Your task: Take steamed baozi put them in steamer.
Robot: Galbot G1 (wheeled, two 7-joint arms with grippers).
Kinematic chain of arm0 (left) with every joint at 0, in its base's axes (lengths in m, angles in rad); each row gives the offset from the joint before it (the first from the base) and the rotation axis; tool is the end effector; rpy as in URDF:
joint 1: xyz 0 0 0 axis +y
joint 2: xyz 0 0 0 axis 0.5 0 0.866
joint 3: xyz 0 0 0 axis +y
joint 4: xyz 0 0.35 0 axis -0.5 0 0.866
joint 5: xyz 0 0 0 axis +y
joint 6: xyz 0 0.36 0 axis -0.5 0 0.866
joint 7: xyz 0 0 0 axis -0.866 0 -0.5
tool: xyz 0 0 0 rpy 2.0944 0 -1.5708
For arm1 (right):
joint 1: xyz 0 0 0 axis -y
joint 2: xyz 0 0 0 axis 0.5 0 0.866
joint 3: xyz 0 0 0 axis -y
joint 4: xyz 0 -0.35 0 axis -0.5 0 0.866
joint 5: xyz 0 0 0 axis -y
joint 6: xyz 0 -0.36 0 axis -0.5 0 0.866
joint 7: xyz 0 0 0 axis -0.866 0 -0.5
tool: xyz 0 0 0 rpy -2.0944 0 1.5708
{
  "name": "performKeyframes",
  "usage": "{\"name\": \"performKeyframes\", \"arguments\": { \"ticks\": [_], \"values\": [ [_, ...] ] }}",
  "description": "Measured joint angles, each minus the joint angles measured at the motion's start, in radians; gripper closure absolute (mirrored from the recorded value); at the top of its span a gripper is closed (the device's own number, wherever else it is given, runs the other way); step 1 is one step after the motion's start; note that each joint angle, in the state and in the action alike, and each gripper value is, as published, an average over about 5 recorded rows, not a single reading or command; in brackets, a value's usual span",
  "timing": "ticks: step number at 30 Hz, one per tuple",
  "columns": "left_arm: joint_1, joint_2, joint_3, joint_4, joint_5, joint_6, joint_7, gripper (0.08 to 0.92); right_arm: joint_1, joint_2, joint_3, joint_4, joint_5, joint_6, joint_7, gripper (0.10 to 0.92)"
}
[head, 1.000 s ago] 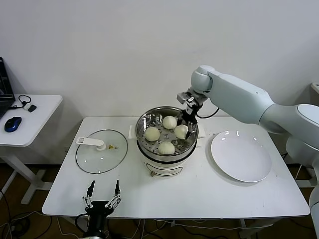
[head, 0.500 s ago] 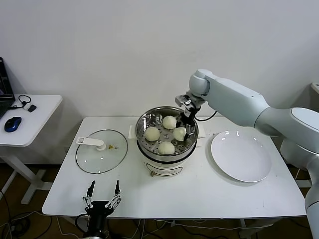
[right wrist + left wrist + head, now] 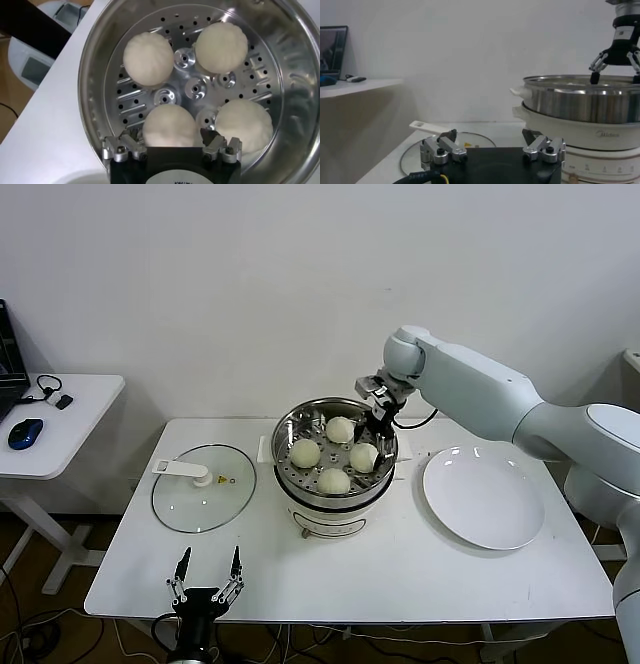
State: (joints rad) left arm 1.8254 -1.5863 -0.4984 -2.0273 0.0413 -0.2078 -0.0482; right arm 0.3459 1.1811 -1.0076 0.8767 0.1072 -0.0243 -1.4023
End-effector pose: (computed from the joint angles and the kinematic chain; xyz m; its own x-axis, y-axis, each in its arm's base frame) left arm 0.0959 -0.0111 -0.3629 -0.9932 -0.0294 0.1126 -0.0278 0.9995 0.0159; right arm 0.6337 0.0353 -0.1027 0.0583 -0.2039 0.9773 -0.9080 -0.4178 -0.0330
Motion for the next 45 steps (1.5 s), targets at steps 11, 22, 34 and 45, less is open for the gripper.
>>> {"name": "performKeyframes", "arguments": {
  "ticks": [11, 22, 34, 45],
  "values": [
    [0.001, 0.0, -0.001, -0.001, 0.0, 0.0, 0.0, 0.177, 0.03, -0.008, 0.016, 0.003, 0.031, -0.003, -0.003, 0.203],
    [-0.004, 0.006, -0.003, -0.011, 0.0, 0.005, 0.0, 0.177, 0.062, -0.072, 0.067, 0.046, 0.081, 0.014, 0.025, 0.203],
    [-0.006, 0.009, -0.005, -0.024, -0.001, 0.008, 0.001, 0.177, 0.006, -0.238, 0.239, 0.162, 0.133, 0.061, 0.167, 0.203],
    [-0.003, 0.008, 0.004, -0.036, 0.006, 0.01, 0.001, 0.177, -0.268, -0.431, 0.545, 0.352, 0.182, 0.089, 0.424, 0.203]
  ]
}}
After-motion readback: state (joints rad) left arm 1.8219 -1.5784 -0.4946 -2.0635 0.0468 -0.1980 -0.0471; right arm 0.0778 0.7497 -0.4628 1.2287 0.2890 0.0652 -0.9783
